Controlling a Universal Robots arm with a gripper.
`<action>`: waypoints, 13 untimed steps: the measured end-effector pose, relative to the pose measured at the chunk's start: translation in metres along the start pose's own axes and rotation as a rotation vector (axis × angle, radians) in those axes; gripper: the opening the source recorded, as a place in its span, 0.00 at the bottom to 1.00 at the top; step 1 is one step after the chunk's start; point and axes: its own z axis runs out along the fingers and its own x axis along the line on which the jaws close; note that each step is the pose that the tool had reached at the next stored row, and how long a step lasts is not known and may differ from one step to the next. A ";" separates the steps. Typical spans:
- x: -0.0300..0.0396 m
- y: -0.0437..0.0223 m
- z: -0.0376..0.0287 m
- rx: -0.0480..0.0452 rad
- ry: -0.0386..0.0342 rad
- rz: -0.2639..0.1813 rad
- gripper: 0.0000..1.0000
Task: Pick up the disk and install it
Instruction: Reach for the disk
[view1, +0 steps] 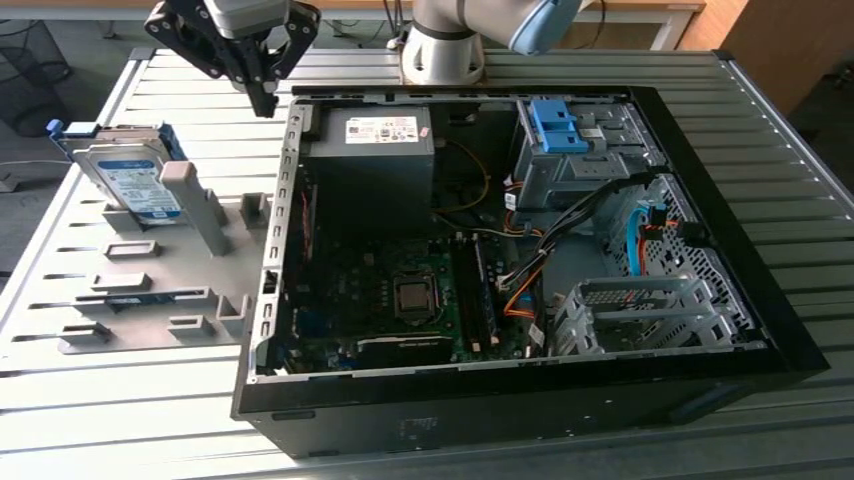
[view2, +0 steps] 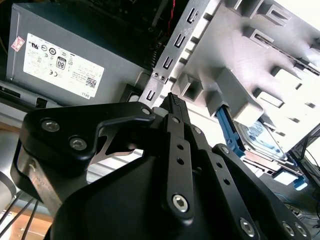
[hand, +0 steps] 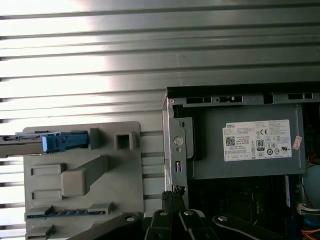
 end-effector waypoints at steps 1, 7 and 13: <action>0.0005 0.0000 0.0000 0.0001 0.0001 0.000 0.11; 0.0033 -0.0003 0.0003 0.0001 0.0003 0.000 0.11; 0.0066 -0.0005 0.0006 0.0001 0.0005 0.000 0.11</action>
